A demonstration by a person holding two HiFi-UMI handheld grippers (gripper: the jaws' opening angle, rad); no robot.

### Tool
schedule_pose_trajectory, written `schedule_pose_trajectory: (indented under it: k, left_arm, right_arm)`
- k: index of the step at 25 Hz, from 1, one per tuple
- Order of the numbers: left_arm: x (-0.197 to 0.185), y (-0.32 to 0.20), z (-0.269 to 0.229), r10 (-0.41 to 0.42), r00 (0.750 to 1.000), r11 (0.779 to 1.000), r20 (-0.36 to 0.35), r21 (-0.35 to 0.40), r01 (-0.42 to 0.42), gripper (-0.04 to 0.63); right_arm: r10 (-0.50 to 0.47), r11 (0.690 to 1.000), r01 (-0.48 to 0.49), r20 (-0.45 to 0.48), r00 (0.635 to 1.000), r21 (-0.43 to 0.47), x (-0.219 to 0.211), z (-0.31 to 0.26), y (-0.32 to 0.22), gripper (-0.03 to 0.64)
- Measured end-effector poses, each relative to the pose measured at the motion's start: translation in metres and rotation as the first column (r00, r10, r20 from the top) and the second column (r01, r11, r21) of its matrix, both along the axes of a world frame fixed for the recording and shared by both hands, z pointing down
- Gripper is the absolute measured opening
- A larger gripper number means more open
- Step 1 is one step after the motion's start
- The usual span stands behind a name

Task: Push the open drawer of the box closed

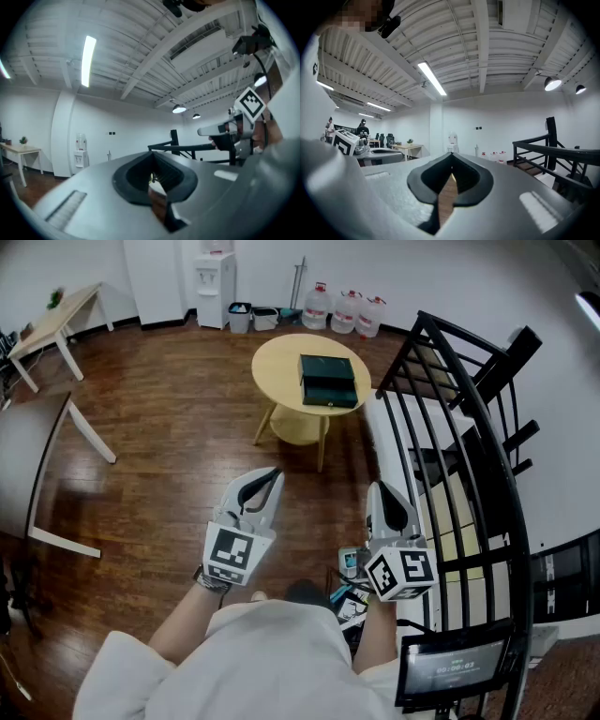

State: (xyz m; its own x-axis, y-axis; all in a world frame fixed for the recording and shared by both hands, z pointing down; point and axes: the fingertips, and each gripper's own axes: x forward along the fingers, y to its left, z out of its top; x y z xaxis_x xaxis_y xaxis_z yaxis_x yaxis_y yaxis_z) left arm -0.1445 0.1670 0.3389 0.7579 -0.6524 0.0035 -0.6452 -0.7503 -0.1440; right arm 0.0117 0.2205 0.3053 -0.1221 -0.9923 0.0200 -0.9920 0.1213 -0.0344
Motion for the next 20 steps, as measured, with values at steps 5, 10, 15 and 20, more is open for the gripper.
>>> schedule_pose_trajectory:
  k: [5,10,15,20]
  left_arm:
    - [-0.009,-0.010,-0.004,0.002,1.000,1.000,-0.027,-0.002,-0.002,0.008]
    - [-0.008,-0.024,0.001,0.012,1.000,1.000,-0.025,0.027,-0.011,0.008]
    - [0.007,-0.051,0.013,0.017,1.000,0.999,0.008,0.037,-0.018,0.008]
    - [0.030,-0.108,0.022,-0.019,1.000,1.000,0.018,-0.007,0.020,0.008]
  right_arm:
    - [-0.020,1.000,0.020,-0.006,1.000,0.008,-0.013,-0.001,-0.011,0.002]
    - [-0.036,0.999,0.036,-0.008,0.999,0.029,-0.011,0.003,-0.025,0.002]
    - [-0.030,0.999,0.030,0.004,1.000,-0.018,0.006,0.018,-0.056,0.002]
    - [-0.057,0.998,0.057,0.008,0.998,-0.025,0.030,0.022,-0.107,0.002]
